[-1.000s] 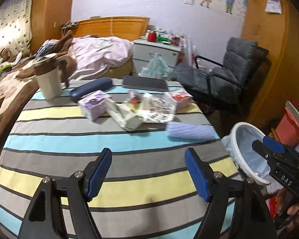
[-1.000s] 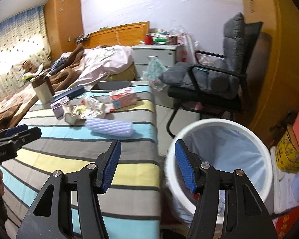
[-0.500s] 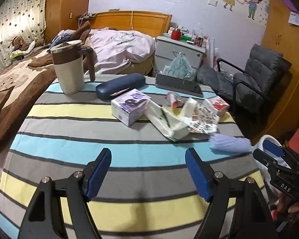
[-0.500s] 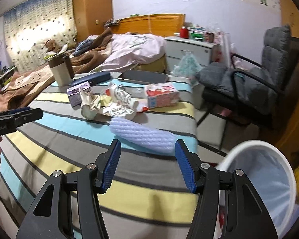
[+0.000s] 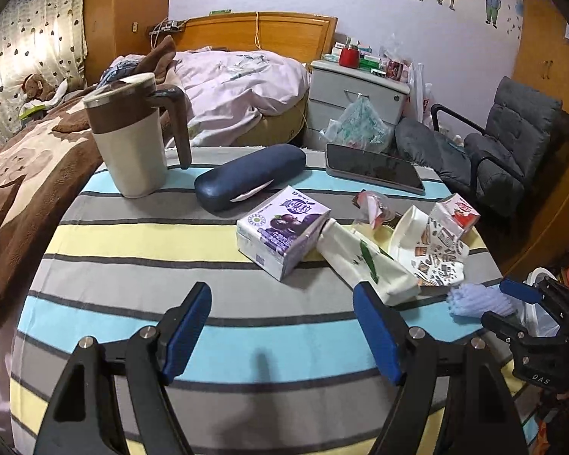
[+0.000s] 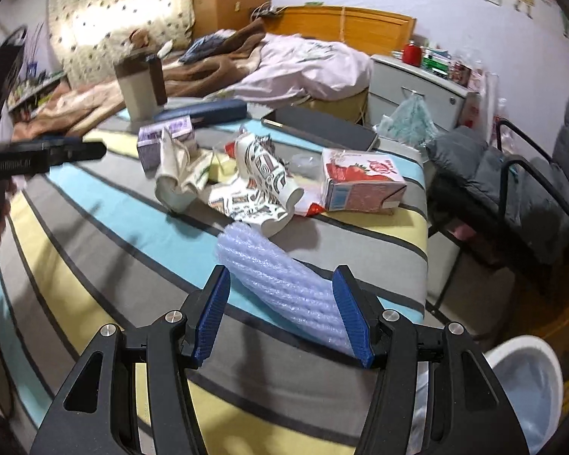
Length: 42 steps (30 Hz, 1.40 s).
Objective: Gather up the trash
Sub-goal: 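Grasp the second white foam net with the right tool while the left tool grasps the purple juice box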
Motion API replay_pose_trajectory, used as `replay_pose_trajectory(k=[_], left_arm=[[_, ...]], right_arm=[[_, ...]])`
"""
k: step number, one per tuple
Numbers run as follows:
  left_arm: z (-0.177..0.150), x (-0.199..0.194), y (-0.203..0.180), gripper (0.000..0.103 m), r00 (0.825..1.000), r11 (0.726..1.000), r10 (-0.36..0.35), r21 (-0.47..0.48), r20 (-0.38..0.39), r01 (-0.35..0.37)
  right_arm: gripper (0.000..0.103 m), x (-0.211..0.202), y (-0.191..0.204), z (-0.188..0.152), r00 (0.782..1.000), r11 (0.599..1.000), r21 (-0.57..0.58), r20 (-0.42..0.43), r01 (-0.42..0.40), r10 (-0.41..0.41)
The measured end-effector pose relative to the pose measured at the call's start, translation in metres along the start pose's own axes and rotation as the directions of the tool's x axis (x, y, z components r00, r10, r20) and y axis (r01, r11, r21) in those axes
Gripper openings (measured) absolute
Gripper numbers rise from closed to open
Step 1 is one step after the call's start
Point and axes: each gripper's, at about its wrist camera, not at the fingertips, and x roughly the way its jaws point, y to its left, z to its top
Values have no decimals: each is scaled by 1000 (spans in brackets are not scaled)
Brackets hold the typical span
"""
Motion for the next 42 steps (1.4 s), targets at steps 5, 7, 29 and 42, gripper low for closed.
replay_pose_trajectory(k=[5,7,29,42], left_arm=[[7,17,2,79,1000,1000,1,16,-14,-1],[9,23,5,79,1000,1000,13,17,-18,-13],[41,69,3,80,997,977,-63,200,-43,71],[36,75,1,69,998,978,-37,203,-51,47]], right_arm=[[59,4,-2,2,999,999,-19,-27,39,-39],[59,5,-1,3,998,998,-25,-34,55,-55],[29,-2,-2,6,1000,997,74,-29,-3,5],[29,0,-4,3,1000,992,128,-21,-13,16]])
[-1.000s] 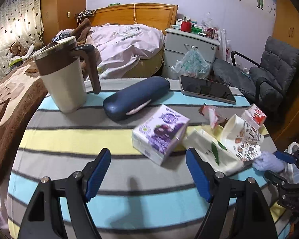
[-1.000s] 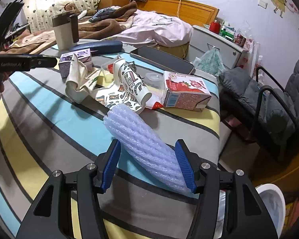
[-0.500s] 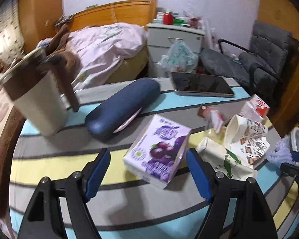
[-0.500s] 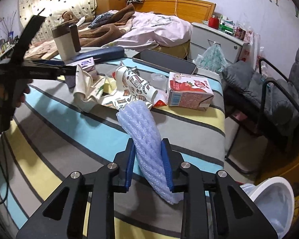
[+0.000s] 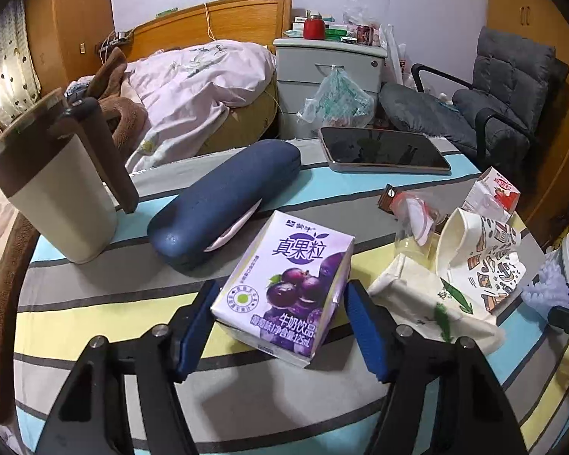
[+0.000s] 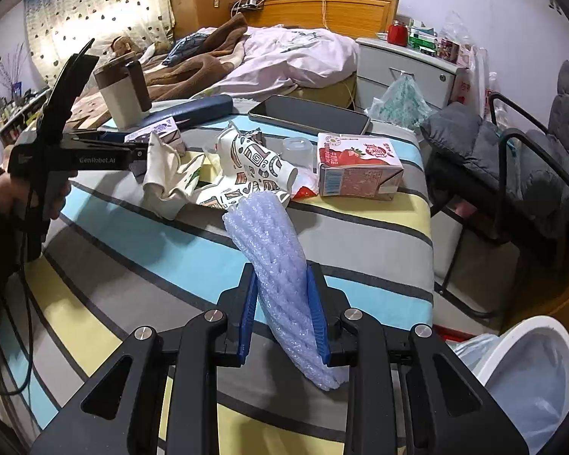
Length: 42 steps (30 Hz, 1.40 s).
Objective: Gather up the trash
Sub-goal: 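Grasp the second white foam net with the right tool while the left tool grasps the purple juice box, then carry the foam net and purple juice box over the white trash bin with both tools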
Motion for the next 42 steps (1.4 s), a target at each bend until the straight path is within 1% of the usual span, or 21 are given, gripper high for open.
replay_pose_trajectory(k=[7,10,17,24,34,42], left_arm=[[-10,-23,-8,65,1000,1000,-3,-11,23,3],[-15,-32,-12,64,999,1000,16,-6,27,-16],[-32,-57,-23,63,999,999,23,-25,39,-22],[-44,-97,-44,63,995,1000,22,-16,94,-21],[-61,-134,-70,63,991,1000,-7,-12,135,9],[-65,-152,-103,63,986,998,-57,44,156,51]], right_arm=[[29,-8,1,-6,1000,1000,21,11,6,-6],[29,-13,2,-9,1000,999,32,19,13,-13],[29,-31,9,-15,999,999,48,51,5,-8],[29,-46,14,-21,997,997,72,81,3,-9],[29,-68,14,-33,993,995,102,119,12,-24],[29,-85,7,-42,987,989,140,148,38,-59]])
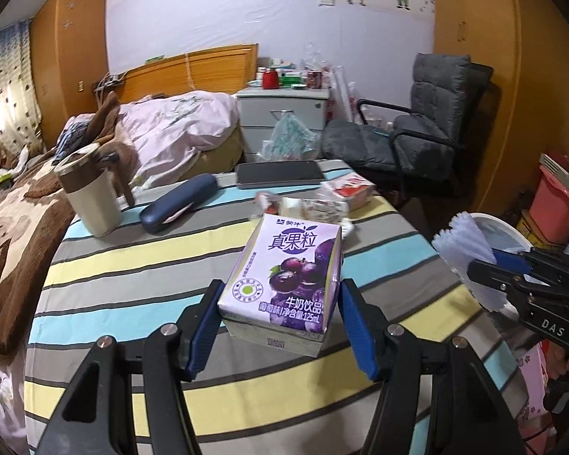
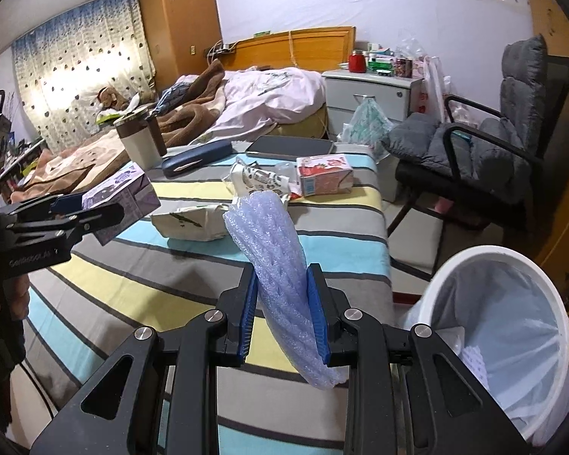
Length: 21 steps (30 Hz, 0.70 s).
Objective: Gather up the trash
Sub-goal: 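Carry the foam net and purple juice box over the white trash bin with both tools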
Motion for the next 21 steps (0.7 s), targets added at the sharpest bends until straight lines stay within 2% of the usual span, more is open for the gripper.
replay_pose_trajectory(k=[11,21], left_arm=[[6,-4,-64,63,995,992,-96,78,16,94],[16,7,-135,63,979,967,-205,152,6,202]], right_arm=[[29,-25,-29,-9,996,994,67,37,82,-85],[29,-53,-70,-26,978,970,142,48,196,-205]])
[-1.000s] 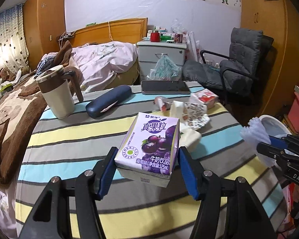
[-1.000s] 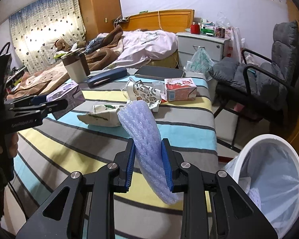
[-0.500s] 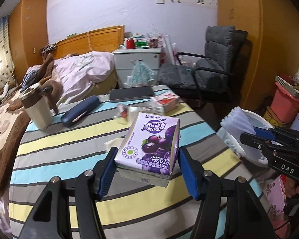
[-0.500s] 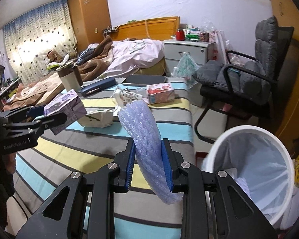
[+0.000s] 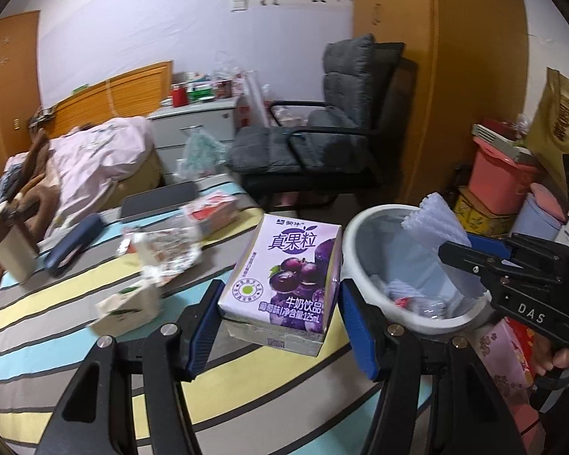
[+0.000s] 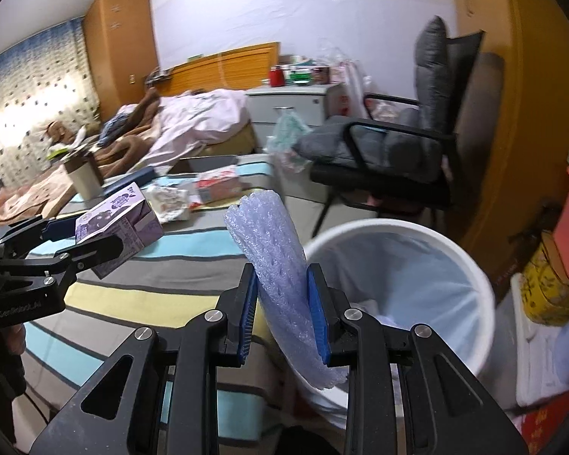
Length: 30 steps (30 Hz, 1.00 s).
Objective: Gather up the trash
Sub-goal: 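Carry the foam net and purple juice box over the white trash bin with both tools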
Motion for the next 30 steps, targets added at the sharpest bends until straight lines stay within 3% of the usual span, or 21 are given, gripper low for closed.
replay_pose_trajectory(k=[10,20,22,26,30], left_arm=[[11,33,-57,63,994,993,-98,55,-37,100],[11,65,-99,62,986,985,-139,92,-89,147],[11,72,-104,55,984,982,-146,102,-103,157],[9,72,-104,55,983,982,-143,110,-114,155],[9,65,-89,70,990,991,-98,85,-103,107]], right_arm=[[29,-8,-44,-14,994,992,65,-31,108,-106],[29,3,-76,-25,983,980,105,-95,167,-158],[29,5,-79,-27,980,978,106,-105,178,-167],[29,4,-85,-30,981,977,120,-111,175,-162],[29,4,-87,-31,983,977,134,-101,163,-150]])
